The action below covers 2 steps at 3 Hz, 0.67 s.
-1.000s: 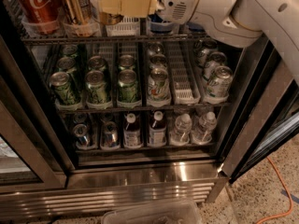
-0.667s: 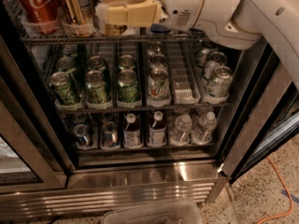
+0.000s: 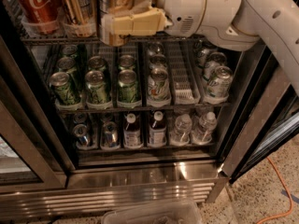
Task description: Pick orange can from top shelf of fridge
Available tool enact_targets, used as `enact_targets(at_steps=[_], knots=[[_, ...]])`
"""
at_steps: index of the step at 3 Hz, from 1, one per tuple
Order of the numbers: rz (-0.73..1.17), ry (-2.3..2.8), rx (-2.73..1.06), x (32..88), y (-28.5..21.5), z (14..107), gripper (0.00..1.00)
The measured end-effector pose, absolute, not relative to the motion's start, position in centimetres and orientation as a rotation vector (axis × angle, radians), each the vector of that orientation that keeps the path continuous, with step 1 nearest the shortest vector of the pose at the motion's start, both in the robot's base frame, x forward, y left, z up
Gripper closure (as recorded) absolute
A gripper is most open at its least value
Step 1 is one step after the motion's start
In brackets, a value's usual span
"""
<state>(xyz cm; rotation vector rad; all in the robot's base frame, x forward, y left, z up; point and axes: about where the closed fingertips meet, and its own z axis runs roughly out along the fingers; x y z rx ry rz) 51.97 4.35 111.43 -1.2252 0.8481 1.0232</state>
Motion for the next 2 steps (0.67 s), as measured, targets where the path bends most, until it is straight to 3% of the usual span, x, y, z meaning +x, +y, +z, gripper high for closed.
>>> enact_targets(at_steps=[2], knots=[[1.049,0.85,-1.249,51.93,4.43,111.1,1.0]])
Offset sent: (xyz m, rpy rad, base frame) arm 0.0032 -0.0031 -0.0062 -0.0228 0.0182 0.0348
